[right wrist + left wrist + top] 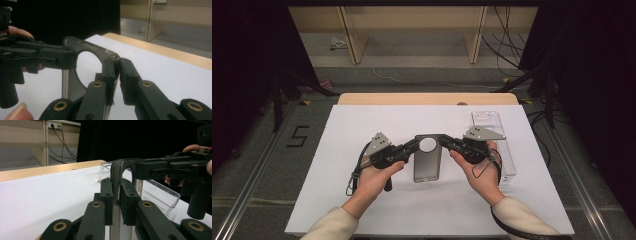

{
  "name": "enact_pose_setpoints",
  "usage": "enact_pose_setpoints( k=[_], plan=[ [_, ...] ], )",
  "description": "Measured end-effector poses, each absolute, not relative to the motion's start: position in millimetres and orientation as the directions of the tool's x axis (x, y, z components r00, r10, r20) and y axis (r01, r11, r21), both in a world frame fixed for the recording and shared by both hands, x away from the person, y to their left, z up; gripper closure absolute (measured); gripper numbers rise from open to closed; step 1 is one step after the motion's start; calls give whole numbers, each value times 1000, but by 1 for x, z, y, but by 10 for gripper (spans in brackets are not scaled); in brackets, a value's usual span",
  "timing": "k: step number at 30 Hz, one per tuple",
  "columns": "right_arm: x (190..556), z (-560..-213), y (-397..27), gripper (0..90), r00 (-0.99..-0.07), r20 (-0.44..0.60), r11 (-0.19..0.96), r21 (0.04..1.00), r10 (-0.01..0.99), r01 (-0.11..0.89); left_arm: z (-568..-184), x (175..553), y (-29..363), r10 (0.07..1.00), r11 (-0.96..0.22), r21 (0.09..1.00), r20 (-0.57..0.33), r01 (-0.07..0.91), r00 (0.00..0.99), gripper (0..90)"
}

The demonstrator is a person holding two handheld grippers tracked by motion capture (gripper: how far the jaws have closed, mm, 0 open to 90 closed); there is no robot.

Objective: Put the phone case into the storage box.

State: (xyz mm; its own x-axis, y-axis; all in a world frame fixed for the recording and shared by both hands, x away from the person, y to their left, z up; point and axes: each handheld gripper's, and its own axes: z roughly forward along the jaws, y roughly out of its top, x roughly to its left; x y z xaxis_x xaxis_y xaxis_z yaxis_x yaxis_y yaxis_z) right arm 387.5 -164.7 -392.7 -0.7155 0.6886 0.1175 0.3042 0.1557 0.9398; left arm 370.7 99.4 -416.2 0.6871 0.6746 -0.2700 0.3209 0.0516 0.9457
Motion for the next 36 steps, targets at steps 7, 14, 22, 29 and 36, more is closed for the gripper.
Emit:
enact_pose_setpoints(
  k=[7,14,22,29,36],
  plan=[
    [386,-389,-165,840,-716,103,162,943,691,292,-416,370,98,681,26,950,-244,310,691,806],
    [385,-386,-164,841,-717,96,161,946,691,282,-411,369,99,688,-31,954,-196,298,698,718],
    [387,-385,-167,842,-708,96,153,948,700,280,-403,368,100,680,-74,954,-166,292,714,284],
    [389,-383,-171,842,-697,97,145,949,710,280,-400,362,101,698,-184,953,-47,243,714,75],
    [391,-380,-176,842,-688,97,136,951,719,277,-402,356,111,703,-206,950,-23,235,710,11]
  ],
)
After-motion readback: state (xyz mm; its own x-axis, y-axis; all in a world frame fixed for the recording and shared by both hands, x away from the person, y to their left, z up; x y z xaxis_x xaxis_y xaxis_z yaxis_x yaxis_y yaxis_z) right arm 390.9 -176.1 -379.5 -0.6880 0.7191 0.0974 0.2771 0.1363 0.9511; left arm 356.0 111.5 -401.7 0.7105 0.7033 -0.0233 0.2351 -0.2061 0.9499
